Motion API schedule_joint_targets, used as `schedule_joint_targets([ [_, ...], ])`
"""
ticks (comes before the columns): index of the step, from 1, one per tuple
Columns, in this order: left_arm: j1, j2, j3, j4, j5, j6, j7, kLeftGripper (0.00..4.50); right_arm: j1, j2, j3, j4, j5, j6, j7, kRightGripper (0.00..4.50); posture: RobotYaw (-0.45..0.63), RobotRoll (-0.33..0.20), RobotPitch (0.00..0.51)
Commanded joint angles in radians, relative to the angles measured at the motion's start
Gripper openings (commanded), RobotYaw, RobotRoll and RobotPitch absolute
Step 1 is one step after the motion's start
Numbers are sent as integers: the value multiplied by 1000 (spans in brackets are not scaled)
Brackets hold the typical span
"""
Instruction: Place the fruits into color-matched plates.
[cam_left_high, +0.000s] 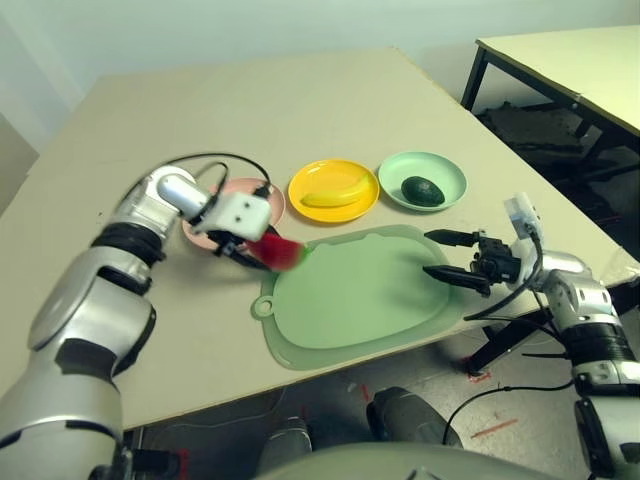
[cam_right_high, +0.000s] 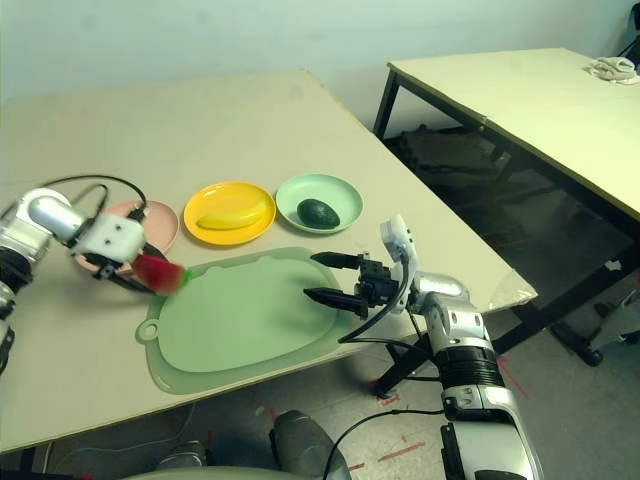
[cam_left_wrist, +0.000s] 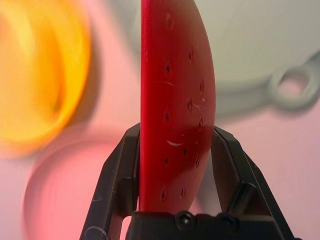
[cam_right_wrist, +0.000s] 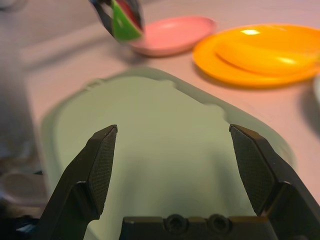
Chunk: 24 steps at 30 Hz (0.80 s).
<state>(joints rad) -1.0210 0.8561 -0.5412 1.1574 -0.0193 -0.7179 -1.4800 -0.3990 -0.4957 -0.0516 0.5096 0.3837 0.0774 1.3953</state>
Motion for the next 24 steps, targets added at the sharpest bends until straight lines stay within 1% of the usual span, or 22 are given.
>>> schedule_joint_targets([
  [1, -1, 21, 37, 64, 97, 17, 83, 2167, 2, 8, -3, 15, -15, -38, -31, 4500, -189, 0, 8],
  [5, 25, 53, 50, 121, 199, 55, 219, 2166, 41, 30, 11, -23, -10, -41, -51, 4500, -189, 0, 9],
  [9, 58, 49, 78, 150, 265, 82, 363, 2166, 67, 38, 11, -75, 3, -17, -66, 4500, -211, 0, 9],
  [13, 70, 33, 107, 158, 300, 105, 436, 2166, 87, 32, 6, -102, 8, -7, -74, 4500, -218, 0, 10],
  [24, 12, -25, 161, 161, 350, 155, 483, 2166, 108, 20, 3, -135, 14, 8, -83, 4500, -235, 0, 8],
])
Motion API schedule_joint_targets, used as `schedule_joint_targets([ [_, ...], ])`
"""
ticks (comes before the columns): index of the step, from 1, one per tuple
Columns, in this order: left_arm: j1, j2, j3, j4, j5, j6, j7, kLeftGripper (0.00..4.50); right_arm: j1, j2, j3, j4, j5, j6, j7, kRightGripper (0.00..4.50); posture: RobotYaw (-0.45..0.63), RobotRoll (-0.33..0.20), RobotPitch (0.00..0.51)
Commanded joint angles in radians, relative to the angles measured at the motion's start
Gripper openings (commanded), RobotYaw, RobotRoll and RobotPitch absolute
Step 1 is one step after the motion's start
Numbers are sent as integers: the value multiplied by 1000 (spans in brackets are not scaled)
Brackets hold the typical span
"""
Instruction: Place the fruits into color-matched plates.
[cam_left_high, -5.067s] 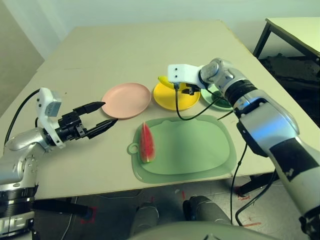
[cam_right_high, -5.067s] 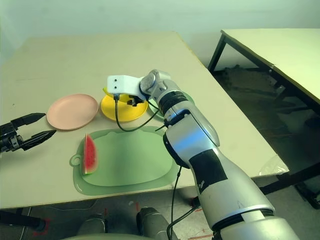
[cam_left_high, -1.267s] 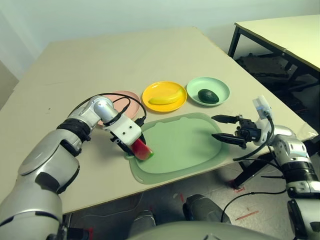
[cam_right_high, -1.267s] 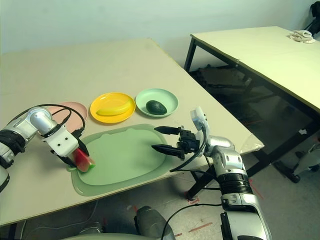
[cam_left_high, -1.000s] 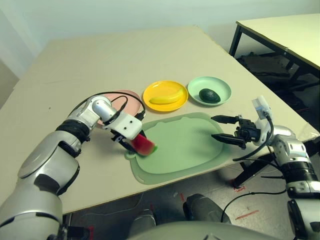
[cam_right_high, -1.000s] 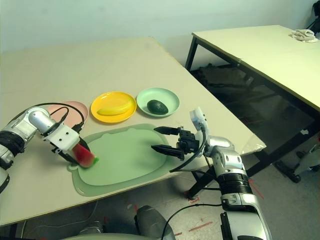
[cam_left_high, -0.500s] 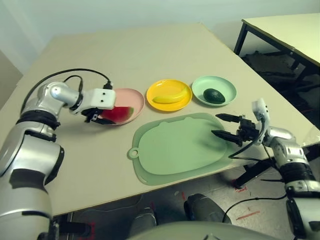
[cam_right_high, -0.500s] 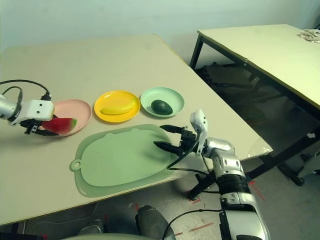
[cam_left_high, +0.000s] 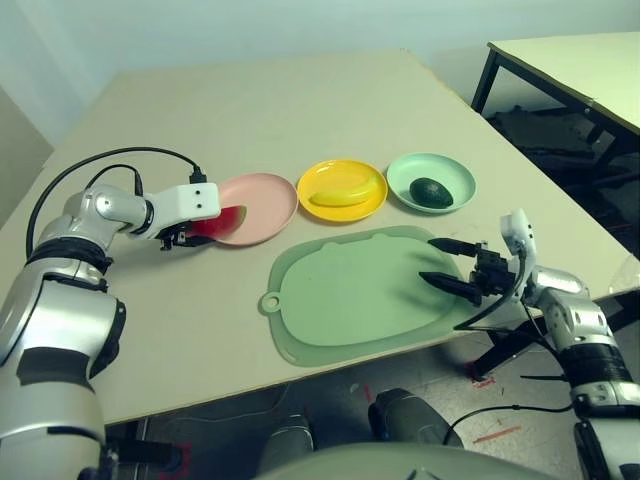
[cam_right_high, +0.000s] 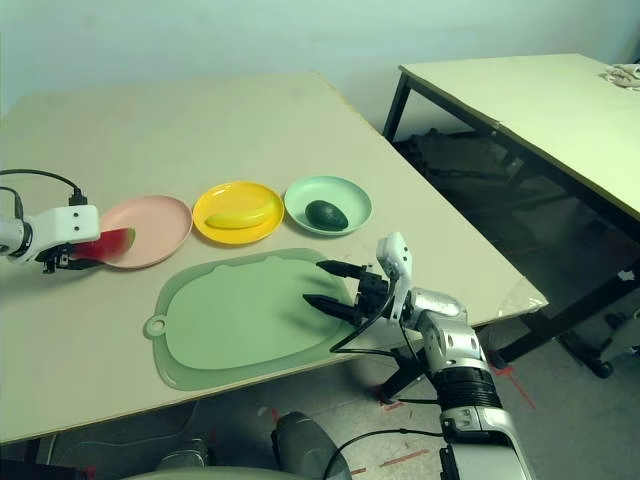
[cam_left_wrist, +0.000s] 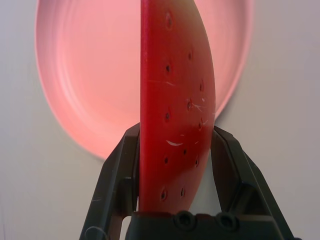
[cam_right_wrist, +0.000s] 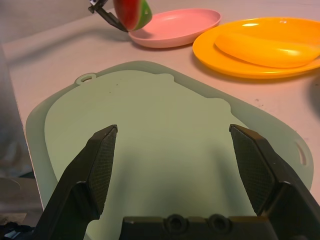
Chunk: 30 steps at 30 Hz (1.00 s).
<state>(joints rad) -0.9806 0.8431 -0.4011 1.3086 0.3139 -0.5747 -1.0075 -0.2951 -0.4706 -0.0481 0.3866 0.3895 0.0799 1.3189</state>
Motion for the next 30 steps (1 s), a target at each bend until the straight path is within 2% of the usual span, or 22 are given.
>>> schedule_joint_targets([
  [1, -34, -17, 25, 10, 21, 15, 11, 2166, 4, -6, 0, -12, 8, 5, -6, 4500, -235, 0, 7],
  [12, -100, -42, 42, 16, 54, 32, -10, 2166, 29, -1, 4, -47, 14, 10, -19, 4500, -255, 0, 4],
  [24, -114, -29, 104, 15, 37, 83, -127, 2166, 23, 7, 10, -31, 9, -7, -19, 4500, -256, 0, 0],
  [30, -107, -18, 108, 15, 61, 78, -100, 2166, 21, 14, 14, -29, 8, -12, -14, 4500, -259, 0, 0],
])
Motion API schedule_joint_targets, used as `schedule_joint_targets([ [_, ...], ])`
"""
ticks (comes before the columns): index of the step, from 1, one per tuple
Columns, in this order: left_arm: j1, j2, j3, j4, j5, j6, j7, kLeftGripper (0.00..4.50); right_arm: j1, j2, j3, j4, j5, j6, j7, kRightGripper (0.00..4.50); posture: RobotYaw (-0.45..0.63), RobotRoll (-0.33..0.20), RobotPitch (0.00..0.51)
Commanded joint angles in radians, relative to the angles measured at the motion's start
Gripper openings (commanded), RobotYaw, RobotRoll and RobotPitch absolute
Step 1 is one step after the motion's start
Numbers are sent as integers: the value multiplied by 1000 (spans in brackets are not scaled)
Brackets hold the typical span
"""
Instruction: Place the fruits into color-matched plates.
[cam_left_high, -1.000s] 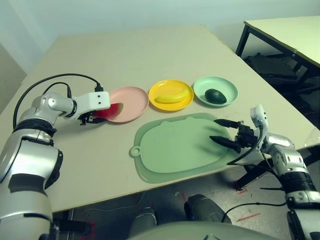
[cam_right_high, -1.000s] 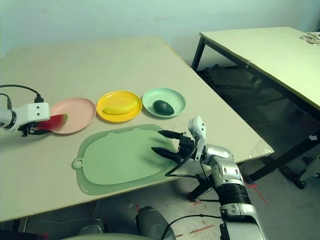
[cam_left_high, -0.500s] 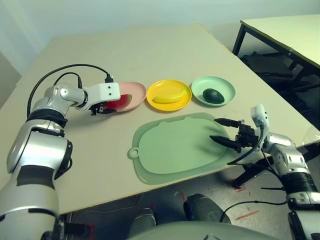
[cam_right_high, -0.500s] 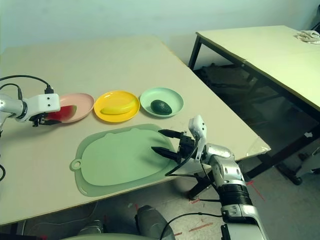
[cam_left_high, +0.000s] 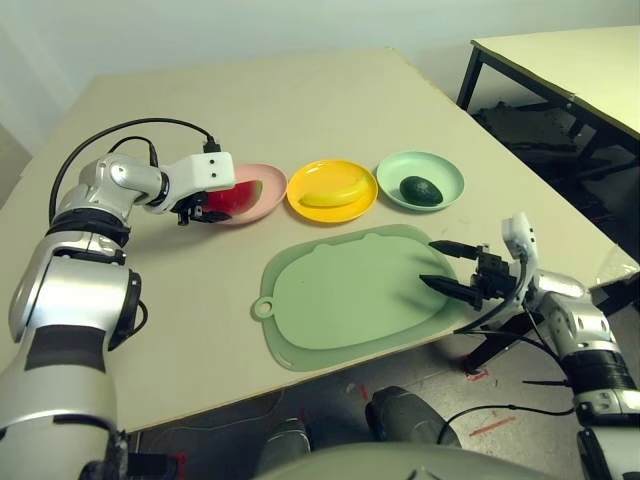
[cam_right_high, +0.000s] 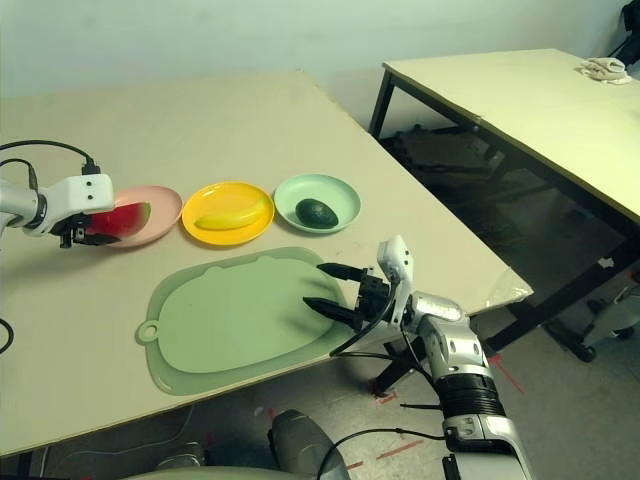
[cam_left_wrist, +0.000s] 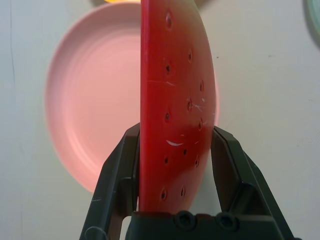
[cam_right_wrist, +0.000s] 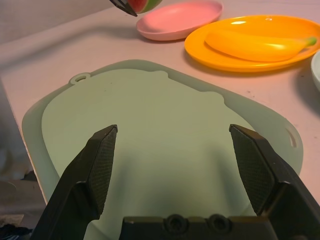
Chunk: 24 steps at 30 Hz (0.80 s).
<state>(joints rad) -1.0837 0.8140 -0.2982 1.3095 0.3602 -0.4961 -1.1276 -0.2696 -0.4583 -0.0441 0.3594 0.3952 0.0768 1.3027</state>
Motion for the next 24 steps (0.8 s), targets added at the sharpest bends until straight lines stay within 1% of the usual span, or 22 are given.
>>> schedule_joint_targets([
  [1, -3, 12, 3, 14, 20, -2, 35, 2166, 0, 1, 10, -7, 3, -8, 2, 4500, -262, 0, 0],
  [9, 4, -14, -20, 27, 80, 15, 162, 2166, 51, -16, 0, -63, 15, 8, -4, 4500, -294, 0, 6],
  [20, 24, -61, -34, 42, 122, 48, 267, 2166, 123, -39, -5, -166, 37, 46, -32, 4500, -325, 0, 27],
  [22, 29, -64, -34, 43, 126, 48, 274, 2905, 125, -44, -6, -172, 40, 52, -35, 4500, -324, 0, 29],
  [24, 32, -64, -32, 43, 126, 47, 271, 3483, 125, -48, -8, -174, 42, 55, -35, 4500, -324, 0, 31],
])
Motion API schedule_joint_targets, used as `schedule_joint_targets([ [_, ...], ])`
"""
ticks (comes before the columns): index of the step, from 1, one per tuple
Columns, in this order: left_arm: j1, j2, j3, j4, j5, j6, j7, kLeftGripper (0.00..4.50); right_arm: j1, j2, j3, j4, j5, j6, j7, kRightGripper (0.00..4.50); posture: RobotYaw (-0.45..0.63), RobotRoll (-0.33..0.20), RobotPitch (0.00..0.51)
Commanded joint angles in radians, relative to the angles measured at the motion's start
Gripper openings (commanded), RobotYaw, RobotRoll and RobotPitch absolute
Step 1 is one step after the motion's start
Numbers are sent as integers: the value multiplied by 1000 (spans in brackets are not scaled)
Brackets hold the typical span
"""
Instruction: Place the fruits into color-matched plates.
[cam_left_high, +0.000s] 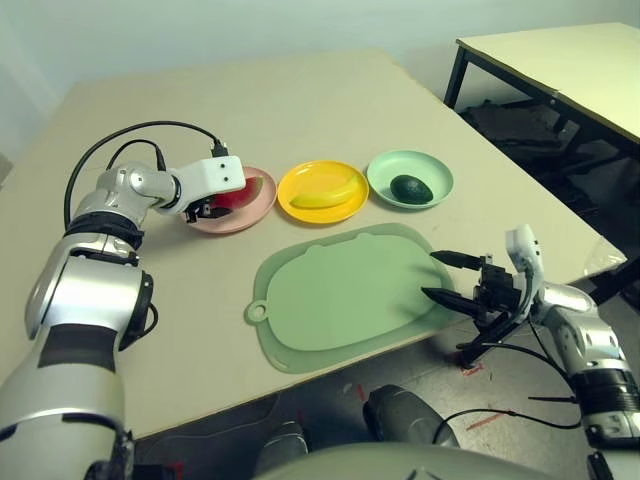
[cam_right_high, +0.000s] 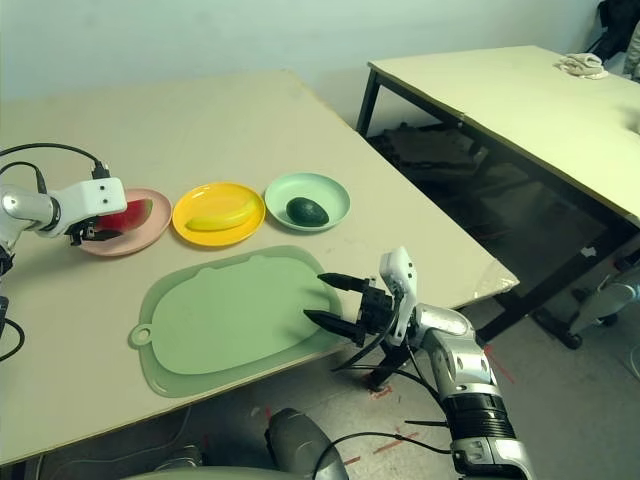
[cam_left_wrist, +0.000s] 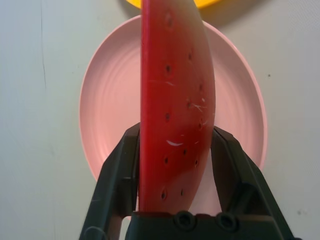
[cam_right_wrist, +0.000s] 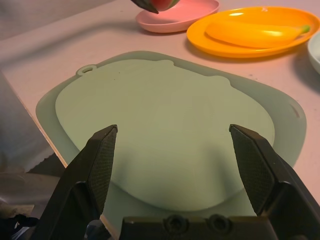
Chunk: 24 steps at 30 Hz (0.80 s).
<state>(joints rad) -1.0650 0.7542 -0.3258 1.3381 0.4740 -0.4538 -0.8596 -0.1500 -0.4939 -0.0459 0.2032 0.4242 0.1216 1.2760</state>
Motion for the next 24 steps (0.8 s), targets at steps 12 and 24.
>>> schedule_joint_targets([
  [12, 14, 36, 32, 9, -25, -10, -29, 4469, -18, 1, -15, 20, 22, 15, -32, 4500, -302, 0, 31],
  [24, 211, 133, 437, -146, -472, 80, -224, 4469, -69, 24, -151, 111, -3, -92, -264, 4500, -218, 0, 40],
])
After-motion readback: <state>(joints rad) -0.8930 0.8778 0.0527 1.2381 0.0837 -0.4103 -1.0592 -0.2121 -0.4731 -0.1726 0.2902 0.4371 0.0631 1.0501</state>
